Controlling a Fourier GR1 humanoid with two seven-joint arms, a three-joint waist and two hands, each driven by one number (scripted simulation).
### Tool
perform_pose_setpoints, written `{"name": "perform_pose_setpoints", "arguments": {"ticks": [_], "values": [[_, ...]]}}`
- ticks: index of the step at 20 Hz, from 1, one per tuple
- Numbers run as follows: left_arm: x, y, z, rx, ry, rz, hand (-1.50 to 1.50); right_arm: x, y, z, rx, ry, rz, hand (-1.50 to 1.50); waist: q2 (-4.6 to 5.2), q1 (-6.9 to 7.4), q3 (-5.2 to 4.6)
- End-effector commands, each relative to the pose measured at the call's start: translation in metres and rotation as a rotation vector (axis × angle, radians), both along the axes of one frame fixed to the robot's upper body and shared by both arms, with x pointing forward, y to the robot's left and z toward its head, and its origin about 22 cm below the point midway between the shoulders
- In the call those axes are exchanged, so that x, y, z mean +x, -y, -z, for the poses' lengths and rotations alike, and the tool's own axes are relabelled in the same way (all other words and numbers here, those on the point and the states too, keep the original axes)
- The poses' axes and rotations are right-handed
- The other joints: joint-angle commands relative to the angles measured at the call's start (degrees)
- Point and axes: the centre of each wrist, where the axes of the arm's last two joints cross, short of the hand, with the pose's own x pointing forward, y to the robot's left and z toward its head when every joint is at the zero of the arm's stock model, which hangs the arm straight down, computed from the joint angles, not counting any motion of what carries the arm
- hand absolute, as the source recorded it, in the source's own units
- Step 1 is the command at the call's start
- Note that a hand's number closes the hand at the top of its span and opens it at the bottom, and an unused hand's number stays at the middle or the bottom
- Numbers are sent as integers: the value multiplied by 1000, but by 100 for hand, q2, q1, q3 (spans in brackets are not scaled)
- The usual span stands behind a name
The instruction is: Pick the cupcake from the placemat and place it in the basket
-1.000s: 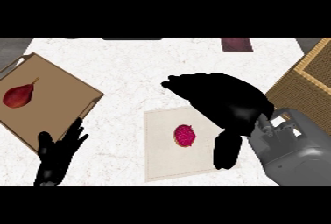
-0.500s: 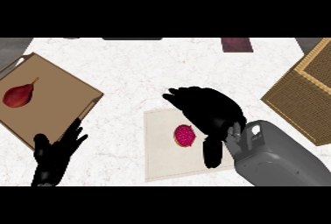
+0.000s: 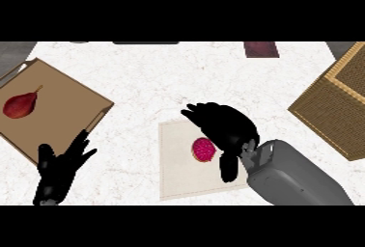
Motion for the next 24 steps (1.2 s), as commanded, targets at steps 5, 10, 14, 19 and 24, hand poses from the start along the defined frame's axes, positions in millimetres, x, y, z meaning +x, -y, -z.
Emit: {"name": "perform_pose_setpoints", "arguments": {"ticks": [5,10,14,19,24], "values": [[-18,12,8,2,-80,-5,0,-3,3,35,11,13,2,-150,31,3,-56],[-19,-10,13,7,-92,-16,0,10,-15,31,26,13,7,-150,35,13,-60],[-8,6,27,4,-95,-29,0,5,-16,50,-12,2,-16,-150,40,-19,-61],[-14,-6,19,13,-93,-14,0,13,-12,65,-115,-25,4,-150,38,5,-60],[-16,2,26,1,-95,-20,0,-6,-19,80,-99,-22,7,-150,31,-23,-60]]}}
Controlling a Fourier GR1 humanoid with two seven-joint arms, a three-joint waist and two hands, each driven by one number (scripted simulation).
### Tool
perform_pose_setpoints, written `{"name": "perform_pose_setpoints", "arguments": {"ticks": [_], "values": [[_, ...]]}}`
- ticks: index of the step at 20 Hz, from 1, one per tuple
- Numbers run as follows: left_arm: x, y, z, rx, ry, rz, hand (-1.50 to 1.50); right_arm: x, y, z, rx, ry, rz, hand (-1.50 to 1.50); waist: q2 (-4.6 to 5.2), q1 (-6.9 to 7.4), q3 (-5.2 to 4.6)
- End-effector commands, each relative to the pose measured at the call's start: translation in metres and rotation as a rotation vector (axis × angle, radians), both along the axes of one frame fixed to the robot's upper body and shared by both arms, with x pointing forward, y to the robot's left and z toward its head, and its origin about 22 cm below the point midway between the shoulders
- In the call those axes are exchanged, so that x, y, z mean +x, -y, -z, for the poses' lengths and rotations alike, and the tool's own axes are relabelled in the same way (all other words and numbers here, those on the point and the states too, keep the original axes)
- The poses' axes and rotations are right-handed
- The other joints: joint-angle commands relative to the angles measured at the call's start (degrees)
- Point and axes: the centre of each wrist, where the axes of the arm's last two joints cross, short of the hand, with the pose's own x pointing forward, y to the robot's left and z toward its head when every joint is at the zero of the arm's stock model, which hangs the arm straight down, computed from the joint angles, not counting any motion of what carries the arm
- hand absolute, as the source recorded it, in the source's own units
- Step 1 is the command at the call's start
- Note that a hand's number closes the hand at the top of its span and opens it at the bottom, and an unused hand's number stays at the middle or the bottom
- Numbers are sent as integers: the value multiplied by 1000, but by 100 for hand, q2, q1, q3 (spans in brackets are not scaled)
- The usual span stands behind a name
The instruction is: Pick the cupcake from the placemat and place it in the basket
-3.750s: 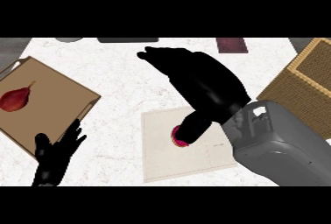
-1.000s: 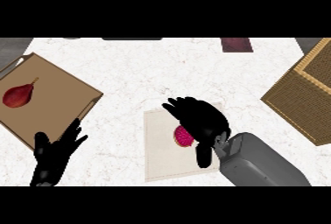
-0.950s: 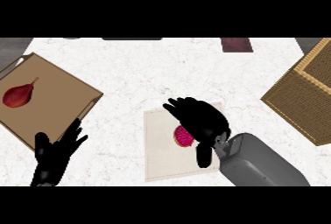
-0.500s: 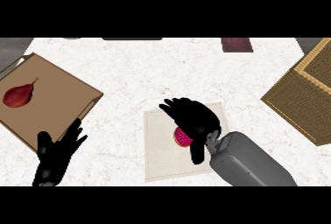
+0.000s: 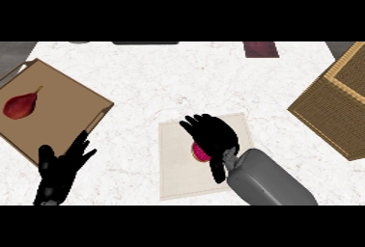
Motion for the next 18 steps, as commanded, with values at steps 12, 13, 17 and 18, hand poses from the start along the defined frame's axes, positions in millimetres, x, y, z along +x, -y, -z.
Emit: {"name": "perform_pose_setpoints", "arguments": {"ticks": [12,13,17,18], "values": [[-27,15,29,-3,-95,12,0,11,4,34,5,-8,5,-150,50,19,-66],[-6,6,9,16,-90,-1,0,-5,-8,29,-3,-7,14,-150,38,-17,-65],[-18,8,30,-19,-94,9,0,4,-5,45,-24,80,-111,150,58,26,-67],[-13,2,18,4,-89,-3,0,6,-3,22,-22,106,-98,150,38,-7,-66]]}}
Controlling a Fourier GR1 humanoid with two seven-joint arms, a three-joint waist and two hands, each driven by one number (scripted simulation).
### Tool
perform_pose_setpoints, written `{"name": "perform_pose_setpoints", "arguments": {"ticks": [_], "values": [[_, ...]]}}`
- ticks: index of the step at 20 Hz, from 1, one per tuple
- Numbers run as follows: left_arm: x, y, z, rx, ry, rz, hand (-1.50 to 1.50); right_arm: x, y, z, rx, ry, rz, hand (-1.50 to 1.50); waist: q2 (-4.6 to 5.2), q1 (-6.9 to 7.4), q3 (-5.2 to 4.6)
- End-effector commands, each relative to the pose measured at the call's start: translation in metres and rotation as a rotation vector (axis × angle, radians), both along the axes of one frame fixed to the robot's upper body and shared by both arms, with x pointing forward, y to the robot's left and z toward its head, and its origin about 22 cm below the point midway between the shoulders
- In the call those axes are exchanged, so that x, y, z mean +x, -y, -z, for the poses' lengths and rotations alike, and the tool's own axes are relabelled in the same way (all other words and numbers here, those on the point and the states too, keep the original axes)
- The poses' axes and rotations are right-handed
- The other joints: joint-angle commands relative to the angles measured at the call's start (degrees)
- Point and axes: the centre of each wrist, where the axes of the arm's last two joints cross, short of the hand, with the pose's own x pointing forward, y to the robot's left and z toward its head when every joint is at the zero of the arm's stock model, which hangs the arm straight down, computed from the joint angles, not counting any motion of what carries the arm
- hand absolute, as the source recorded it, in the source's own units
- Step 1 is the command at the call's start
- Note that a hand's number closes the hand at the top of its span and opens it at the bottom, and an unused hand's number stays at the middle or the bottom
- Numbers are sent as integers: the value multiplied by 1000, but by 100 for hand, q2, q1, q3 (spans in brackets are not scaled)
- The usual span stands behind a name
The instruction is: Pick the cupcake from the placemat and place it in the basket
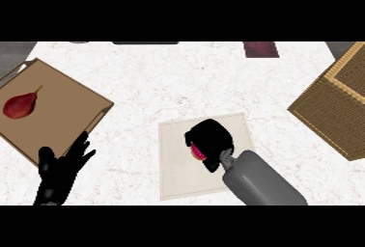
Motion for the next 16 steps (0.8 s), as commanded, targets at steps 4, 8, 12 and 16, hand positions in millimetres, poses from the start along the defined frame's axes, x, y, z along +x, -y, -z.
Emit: {"name": "perform_pose_setpoints", "arguments": {"ticks": [4,8,12,16], "values": [[1,1,7,-4,-80,-22,0,28,15,8,-46,76,-61,150,51,39,-57],[-16,-16,14,-1,-102,-41,0,-46,63,37,-37,43,-178,150,-9,-175,-58],[-29,-15,15,3,-108,-113,0,-97,128,55,-44,-23,-283,150,-130,-665,-42],[-38,-22,17,2,-116,-128,0,-123,192,31,-25,78,-350,150,-89,-685,-52]]}}
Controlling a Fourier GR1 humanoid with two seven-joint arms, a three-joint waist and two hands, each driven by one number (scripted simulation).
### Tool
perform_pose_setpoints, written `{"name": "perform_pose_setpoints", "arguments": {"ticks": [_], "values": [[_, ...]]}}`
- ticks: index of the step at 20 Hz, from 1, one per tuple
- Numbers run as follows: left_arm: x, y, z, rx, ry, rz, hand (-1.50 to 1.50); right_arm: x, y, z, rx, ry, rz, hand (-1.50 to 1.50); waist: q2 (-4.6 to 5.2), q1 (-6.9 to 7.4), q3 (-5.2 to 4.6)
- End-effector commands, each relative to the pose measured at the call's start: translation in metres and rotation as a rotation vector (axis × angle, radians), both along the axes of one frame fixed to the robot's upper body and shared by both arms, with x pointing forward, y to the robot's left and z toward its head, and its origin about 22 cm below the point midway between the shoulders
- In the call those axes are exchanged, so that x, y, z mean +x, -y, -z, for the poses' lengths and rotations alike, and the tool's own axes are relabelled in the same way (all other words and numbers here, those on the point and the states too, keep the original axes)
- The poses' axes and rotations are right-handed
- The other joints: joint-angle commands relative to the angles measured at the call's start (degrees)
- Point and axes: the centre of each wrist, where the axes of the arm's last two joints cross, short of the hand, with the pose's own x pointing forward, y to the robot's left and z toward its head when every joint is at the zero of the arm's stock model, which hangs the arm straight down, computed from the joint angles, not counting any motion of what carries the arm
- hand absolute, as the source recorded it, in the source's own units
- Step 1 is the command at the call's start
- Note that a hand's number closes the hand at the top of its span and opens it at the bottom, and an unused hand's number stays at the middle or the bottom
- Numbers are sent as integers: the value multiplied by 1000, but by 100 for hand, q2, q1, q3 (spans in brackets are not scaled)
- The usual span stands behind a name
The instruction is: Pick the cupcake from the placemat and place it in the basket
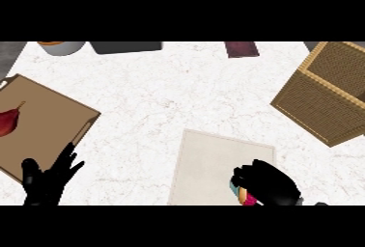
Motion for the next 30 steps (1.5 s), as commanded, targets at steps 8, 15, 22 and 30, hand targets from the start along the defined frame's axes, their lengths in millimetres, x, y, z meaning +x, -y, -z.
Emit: {"name": "perform_pose_setpoints", "arguments": {"ticks": [8,15,22,30], "values": [[-25,-6,14,-12,-58,-54,0,-89,67,-11,601,-179,152,150,226,-172,-50],[-19,-9,2,-11,-42,-41,0,-77,97,-91,941,-92,182,150,165,-154,-75],[-19,4,6,-16,-51,-4,0,-49,150,-177,1010,22,316,150,178,45,-93],[4,11,-2,2,-53,48,0,-29,231,-277,1083,79,454,150,195,279,-80]]}}
